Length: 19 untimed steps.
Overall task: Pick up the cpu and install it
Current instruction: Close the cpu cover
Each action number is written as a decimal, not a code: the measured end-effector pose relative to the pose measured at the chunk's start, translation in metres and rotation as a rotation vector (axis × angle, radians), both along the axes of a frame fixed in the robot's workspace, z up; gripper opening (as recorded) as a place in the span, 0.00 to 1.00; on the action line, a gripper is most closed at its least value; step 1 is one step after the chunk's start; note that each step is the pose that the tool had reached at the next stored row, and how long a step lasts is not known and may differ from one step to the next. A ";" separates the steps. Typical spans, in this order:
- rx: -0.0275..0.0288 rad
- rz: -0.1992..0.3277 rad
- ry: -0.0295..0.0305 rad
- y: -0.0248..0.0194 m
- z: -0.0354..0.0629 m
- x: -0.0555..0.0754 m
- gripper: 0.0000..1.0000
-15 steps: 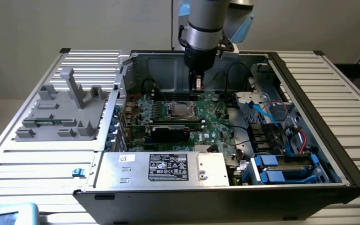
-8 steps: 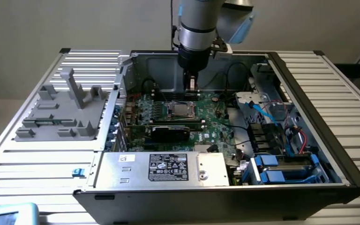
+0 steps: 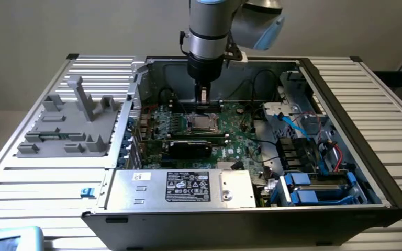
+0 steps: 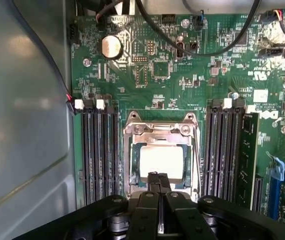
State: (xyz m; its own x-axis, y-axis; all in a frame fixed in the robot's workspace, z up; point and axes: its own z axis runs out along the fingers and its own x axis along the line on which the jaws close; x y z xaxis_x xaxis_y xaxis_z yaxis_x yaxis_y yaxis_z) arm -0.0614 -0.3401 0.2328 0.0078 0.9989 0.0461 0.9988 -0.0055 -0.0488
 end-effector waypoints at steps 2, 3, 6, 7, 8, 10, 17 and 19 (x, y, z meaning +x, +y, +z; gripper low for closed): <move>0.0000 0.000 -0.0001 0.0000 -0.0032 -0.003 0.11; 0.0000 0.000 -0.0001 0.0000 -0.0047 -0.004 0.11; 0.0000 0.000 -0.0004 0.0000 -0.0085 -0.009 0.11; 0.0000 0.000 -0.0007 0.0000 -0.0096 -0.011 0.11; 0.0000 0.000 -0.0010 0.0000 -0.0109 -0.013 0.11; 0.0001 0.000 -0.0016 0.0000 -0.0135 -0.016 0.11; 0.0001 0.000 -0.0020 0.0000 -0.0178 -0.022 0.11; 0.0000 0.000 -0.0020 0.0000 -0.0186 -0.023 0.11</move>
State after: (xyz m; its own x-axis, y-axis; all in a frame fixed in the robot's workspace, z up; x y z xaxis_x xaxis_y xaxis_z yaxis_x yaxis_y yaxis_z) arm -0.0840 -0.3401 0.2141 0.0076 0.9989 0.0461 0.9989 -0.0055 -0.0468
